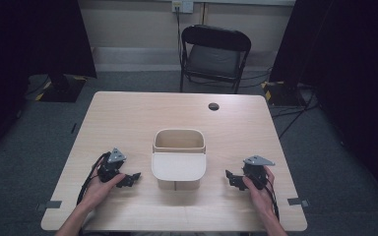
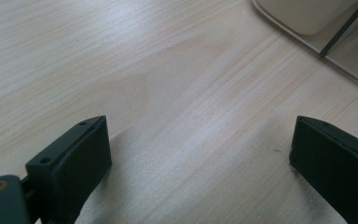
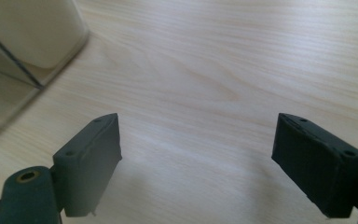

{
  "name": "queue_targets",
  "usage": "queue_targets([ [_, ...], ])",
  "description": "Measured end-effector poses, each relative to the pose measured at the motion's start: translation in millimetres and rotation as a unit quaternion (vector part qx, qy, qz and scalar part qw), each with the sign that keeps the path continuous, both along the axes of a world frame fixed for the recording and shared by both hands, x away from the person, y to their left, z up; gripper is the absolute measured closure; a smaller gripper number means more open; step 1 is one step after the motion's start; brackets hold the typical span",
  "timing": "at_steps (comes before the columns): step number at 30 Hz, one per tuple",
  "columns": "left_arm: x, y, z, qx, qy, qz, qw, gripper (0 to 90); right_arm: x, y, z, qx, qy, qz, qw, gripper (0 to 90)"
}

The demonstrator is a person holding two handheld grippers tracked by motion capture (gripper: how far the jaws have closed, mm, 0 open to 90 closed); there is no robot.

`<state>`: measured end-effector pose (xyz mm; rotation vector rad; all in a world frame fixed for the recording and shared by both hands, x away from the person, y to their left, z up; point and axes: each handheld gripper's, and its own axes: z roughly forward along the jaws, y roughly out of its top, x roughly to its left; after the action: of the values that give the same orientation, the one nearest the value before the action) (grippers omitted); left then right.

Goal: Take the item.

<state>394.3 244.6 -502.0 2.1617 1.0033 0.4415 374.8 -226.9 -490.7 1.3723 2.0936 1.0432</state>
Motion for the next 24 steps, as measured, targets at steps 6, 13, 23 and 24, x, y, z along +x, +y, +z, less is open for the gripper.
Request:
queue_targets([
  [6,0.6,-1.0,-0.7,-0.005,0.002,0.003,1.0,3.2,-7.5,8.6,11.2,0.028,-0.012,0.035,0.9989,15.2],
  [13,0.6,-1.1,-0.5,-0.004,0.003,0.004,1.0,3.0,-17.8,26.0,24.4,0.044,-0.026,0.084,0.9952,15.4],
  [23,2.6,-1.3,-0.5,0.0,0.007,0.003,1.0,1.3,-27.3,46.0,29.9,0.053,-0.023,0.143,0.9879,15.1],
  [24,2.6,-1.3,-0.5,0.0,0.007,0.003,1.0,1.0,-27.3,46.0,29.9,0.053,-0.023,0.143,0.9879,15.1],
])
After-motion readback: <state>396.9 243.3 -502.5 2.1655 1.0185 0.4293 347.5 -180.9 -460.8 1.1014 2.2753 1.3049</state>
